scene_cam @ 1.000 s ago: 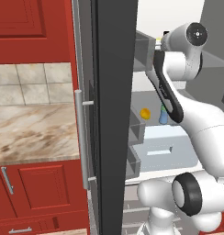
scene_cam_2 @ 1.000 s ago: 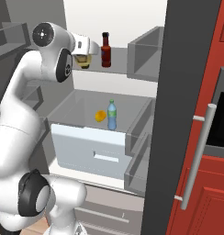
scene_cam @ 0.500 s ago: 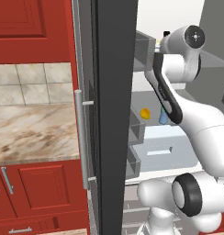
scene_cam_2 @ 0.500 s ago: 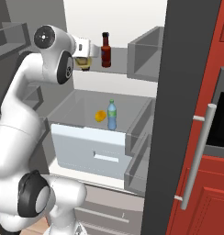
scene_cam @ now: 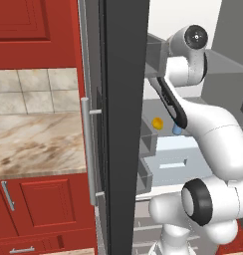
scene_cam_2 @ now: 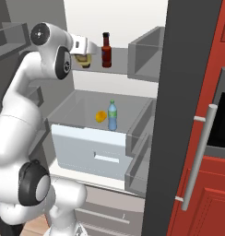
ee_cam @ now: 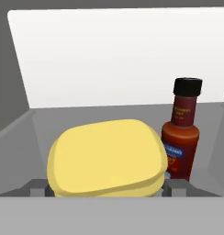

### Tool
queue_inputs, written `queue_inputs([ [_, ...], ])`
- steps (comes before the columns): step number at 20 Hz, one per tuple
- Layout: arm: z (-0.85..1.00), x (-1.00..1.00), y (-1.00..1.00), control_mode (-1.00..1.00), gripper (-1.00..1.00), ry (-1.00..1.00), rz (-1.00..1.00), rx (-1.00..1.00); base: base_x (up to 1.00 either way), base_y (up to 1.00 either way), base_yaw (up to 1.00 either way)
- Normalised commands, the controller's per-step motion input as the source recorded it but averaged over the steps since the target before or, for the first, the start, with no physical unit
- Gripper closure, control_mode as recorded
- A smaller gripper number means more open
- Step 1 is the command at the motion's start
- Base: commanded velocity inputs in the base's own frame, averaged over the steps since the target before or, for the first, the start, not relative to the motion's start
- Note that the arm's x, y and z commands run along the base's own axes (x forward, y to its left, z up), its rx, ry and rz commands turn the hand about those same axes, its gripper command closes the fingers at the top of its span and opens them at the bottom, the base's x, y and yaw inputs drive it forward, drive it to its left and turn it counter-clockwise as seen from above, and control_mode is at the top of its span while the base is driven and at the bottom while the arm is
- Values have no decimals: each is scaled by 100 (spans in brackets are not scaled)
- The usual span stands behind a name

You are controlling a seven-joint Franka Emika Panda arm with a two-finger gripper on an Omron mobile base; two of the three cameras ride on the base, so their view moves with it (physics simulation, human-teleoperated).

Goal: Place the condiment bottle and mustard from the counter to the top shelf of the fridge. If the existing items in the fridge are on the top shelf, move them to other shelves.

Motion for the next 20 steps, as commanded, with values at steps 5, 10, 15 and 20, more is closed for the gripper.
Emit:
queue_inputs([
  [5, 0, 21, 0, -100, 100, 0, 0, 0, 0, 0, 0],
  [10, -9, 6, 0, -100, 100, 4, 0, 0, 0, 0, 0],
  [15, -8, 13, 0, -100, 100, 1, 0, 0, 0, 0, 0],
  [20, -21, 10, -1, -100, 100, 2, 0, 0, 0, 0, 0],
])
